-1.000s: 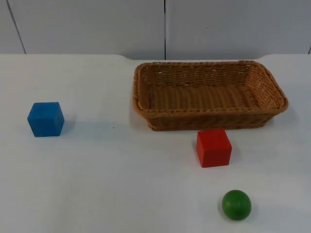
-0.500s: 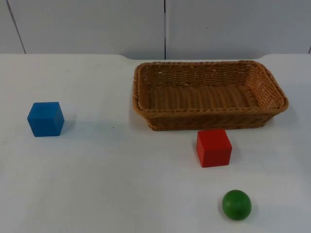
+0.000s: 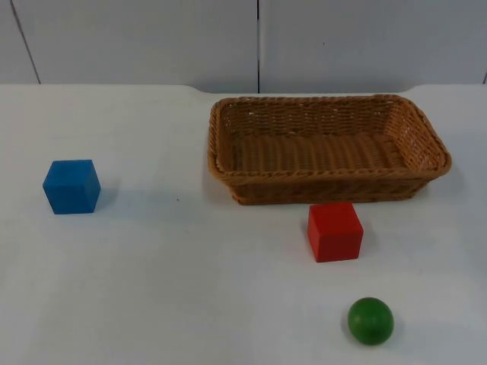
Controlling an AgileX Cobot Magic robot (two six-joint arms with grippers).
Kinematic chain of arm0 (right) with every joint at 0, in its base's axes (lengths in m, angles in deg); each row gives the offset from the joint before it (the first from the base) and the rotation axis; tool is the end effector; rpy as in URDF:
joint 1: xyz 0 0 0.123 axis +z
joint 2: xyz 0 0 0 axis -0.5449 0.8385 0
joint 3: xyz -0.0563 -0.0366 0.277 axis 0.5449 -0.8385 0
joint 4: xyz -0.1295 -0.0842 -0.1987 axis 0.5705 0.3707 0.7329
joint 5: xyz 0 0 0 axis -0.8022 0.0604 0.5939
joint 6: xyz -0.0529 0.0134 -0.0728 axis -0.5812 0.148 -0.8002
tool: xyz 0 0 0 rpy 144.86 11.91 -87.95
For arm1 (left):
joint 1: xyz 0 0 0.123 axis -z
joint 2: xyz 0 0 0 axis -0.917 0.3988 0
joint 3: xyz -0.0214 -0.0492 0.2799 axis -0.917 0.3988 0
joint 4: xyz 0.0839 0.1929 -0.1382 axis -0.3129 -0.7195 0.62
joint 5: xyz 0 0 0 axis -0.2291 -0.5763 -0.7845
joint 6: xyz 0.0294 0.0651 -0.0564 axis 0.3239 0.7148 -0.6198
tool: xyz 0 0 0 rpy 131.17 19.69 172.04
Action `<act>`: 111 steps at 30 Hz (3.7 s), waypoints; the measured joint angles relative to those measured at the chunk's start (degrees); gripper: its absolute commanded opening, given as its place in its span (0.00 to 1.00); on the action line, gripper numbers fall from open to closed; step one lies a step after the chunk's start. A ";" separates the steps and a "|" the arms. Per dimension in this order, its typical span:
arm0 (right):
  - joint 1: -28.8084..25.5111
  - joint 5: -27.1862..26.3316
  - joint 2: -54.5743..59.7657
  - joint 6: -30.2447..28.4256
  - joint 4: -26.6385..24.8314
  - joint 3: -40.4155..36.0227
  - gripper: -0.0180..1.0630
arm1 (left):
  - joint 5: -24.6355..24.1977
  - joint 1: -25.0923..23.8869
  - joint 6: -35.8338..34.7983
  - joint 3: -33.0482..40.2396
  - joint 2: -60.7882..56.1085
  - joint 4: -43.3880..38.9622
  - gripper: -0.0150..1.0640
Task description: Place all geometric objects except the red cube into the basket.
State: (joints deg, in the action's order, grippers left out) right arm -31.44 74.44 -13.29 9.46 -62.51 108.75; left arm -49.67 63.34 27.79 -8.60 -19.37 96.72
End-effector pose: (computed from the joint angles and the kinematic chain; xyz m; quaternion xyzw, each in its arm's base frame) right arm 0.1734 0.0066 0.2771 -0.0281 0.9531 0.0103 0.3013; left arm 0.1539 -0.0009 0.2682 -0.0223 0.9623 -0.0451 0.2672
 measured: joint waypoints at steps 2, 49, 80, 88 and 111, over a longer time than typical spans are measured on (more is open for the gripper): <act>0.00 -0.15 0.00 0.00 0.00 0.00 0.90 | -0.16 0.00 0.18 -0.71 1.09 0.10 0.99; 0.00 -1.46 0.00 0.00 0.00 0.00 0.90 | 6.79 6.94 -4.03 -49.03 77.97 -2.70 0.99; 0.00 -1.46 0.00 0.10 0.00 0.00 0.90 | 0.36 9.81 3.57 -49.27 55.91 -3.15 0.01; 0.00 -1.46 0.00 0.10 0.00 0.00 0.90 | 1.90 15.17 5.10 -50.13 58.03 -3.15 0.01; 0.00 -1.46 0.00 0.10 0.00 0.00 0.90 | -1.50 30.93 5.60 -89.26 92.54 -4.93 0.01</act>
State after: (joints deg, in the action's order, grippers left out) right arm -31.44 72.99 -13.29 9.57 -62.51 108.75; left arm -51.17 94.27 33.39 -97.86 73.17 91.79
